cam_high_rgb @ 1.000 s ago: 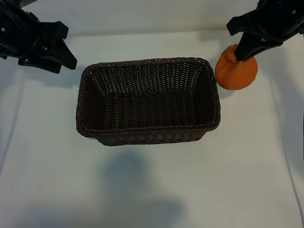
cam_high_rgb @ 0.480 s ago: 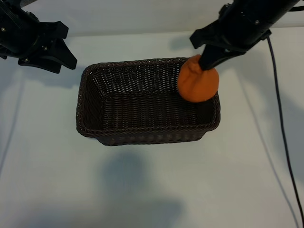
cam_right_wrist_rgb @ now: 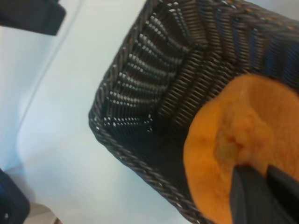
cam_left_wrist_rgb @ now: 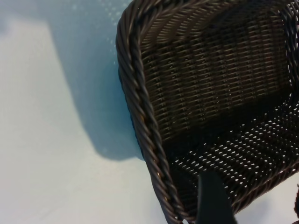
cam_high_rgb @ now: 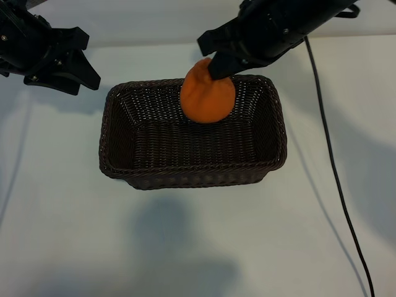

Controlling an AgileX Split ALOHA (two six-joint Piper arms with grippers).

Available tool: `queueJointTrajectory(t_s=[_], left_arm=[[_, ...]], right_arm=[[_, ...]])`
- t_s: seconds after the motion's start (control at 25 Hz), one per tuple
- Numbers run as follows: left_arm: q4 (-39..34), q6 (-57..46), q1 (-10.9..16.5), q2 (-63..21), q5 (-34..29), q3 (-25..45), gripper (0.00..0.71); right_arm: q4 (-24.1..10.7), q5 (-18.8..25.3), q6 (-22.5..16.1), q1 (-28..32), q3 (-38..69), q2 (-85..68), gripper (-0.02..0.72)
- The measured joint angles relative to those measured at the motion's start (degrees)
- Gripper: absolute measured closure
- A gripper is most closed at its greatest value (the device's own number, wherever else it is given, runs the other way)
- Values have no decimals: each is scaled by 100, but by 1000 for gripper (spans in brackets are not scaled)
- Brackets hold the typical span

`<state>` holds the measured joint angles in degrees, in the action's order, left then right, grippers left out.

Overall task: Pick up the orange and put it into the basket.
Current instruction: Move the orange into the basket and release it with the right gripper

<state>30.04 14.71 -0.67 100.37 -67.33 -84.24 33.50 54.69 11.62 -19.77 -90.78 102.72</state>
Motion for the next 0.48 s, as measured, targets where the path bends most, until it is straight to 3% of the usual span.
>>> queueJointTrajectory(t_s=[0.48], left_arm=[[0, 0, 0, 0, 0, 0, 252]], right_arm=[[0, -369, 236, -192, 0, 409, 666]])
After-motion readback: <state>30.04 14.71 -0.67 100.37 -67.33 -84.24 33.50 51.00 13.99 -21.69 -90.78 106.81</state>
